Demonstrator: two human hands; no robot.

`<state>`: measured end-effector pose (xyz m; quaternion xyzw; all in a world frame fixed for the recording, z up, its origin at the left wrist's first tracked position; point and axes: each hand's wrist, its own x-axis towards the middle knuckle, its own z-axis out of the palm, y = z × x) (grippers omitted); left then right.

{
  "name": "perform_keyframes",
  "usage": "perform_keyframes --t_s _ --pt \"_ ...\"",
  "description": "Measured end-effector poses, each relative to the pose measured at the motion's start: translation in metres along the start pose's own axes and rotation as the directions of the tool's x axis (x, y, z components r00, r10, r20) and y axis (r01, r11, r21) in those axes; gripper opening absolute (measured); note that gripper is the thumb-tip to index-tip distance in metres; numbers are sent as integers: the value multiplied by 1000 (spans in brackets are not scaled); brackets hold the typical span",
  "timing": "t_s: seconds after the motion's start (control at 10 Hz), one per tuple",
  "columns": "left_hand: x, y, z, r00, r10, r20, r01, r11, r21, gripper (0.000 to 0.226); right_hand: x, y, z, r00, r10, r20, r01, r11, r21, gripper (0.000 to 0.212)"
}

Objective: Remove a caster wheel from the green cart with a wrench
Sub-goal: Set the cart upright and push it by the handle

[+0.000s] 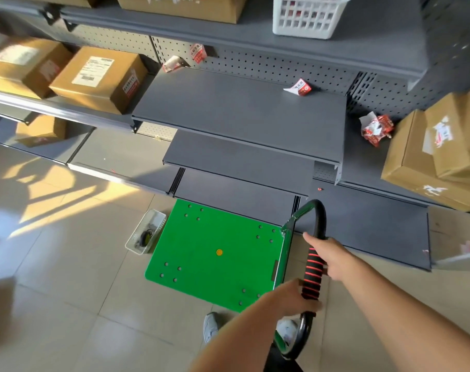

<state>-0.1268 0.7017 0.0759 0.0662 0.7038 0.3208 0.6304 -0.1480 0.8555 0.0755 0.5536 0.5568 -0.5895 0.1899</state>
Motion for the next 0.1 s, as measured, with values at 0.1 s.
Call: perform_keyframes --t_s 0.1 --pt "-15 6 -26 996 -45 -72 52 994 92 78 -18 -14 -9 1000 -15 9 15 1000 25 37"
